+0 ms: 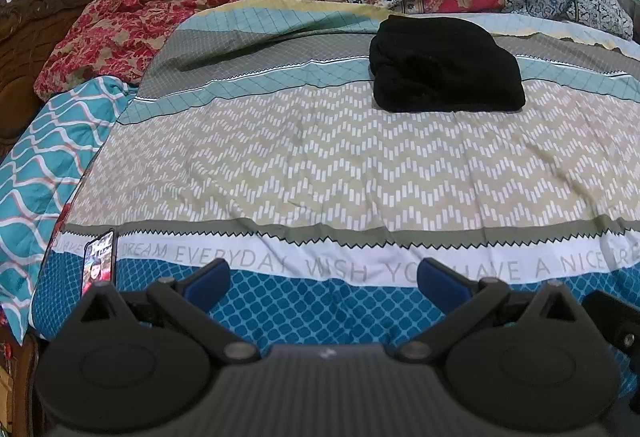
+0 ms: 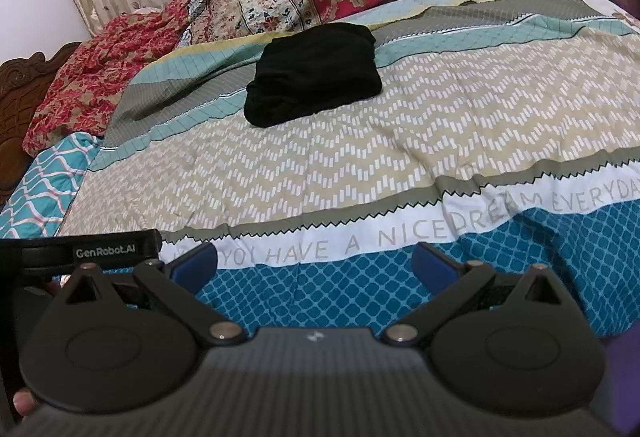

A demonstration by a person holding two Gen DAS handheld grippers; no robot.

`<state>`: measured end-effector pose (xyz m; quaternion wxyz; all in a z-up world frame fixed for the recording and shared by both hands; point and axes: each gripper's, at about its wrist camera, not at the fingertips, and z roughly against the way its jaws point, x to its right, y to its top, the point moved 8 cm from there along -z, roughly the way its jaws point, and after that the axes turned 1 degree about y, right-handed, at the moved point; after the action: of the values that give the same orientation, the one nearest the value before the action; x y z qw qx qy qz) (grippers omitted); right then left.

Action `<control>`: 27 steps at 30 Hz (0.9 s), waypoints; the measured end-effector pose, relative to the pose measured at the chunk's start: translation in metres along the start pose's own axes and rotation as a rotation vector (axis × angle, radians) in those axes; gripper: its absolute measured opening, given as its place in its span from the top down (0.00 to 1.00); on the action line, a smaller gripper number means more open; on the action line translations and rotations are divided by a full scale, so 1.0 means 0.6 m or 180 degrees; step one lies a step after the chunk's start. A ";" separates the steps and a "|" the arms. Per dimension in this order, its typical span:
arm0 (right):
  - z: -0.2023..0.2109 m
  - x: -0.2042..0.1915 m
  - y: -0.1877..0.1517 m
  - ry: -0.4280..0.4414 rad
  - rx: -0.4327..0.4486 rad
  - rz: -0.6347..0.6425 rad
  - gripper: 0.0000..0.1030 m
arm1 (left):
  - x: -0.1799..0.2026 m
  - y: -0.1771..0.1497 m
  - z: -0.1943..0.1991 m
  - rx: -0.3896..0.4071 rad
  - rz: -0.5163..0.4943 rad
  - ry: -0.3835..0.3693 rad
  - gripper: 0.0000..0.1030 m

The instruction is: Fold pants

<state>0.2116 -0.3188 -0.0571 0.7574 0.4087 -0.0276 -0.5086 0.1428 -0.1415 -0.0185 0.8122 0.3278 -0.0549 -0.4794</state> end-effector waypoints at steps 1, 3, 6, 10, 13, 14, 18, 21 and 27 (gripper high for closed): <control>0.000 -0.001 0.000 0.0000 0.0006 0.0005 0.00 | 0.000 0.000 0.000 -0.0003 -0.0005 0.0006 0.00; 0.000 0.000 0.000 0.0004 0.0008 0.0007 0.00 | 0.002 -0.001 -0.001 -0.0005 -0.0024 0.0018 0.00; -0.001 -0.001 0.000 0.0003 -0.0005 0.0000 0.00 | 0.004 -0.002 -0.003 -0.0013 -0.0052 0.0016 0.00; -0.002 0.000 -0.001 0.0007 -0.0018 -0.0007 0.00 | 0.005 -0.002 -0.004 -0.0015 -0.0069 0.0004 0.00; -0.003 -0.001 -0.001 0.0008 -0.0017 -0.0005 0.00 | 0.005 -0.003 -0.004 -0.0031 -0.0057 -0.0004 0.00; -0.003 0.000 -0.001 0.0007 -0.0016 -0.0005 0.00 | 0.004 -0.003 -0.005 -0.0036 -0.0055 -0.0004 0.00; -0.003 -0.001 -0.001 0.0004 -0.0015 0.0005 0.00 | 0.003 -0.004 -0.005 -0.0042 -0.0055 -0.0017 0.00; -0.003 -0.002 -0.001 0.0012 -0.0015 0.0014 0.00 | 0.004 -0.003 -0.003 -0.0035 -0.0062 -0.0023 0.00; 0.001 -0.001 0.001 0.0005 0.0018 0.0020 0.00 | 0.005 -0.005 -0.003 -0.0043 -0.0066 -0.0039 0.00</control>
<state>0.2116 -0.3184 -0.0559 0.7578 0.4112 -0.0298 -0.5057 0.1431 -0.1438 -0.0223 0.8091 0.3199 -0.0532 -0.4901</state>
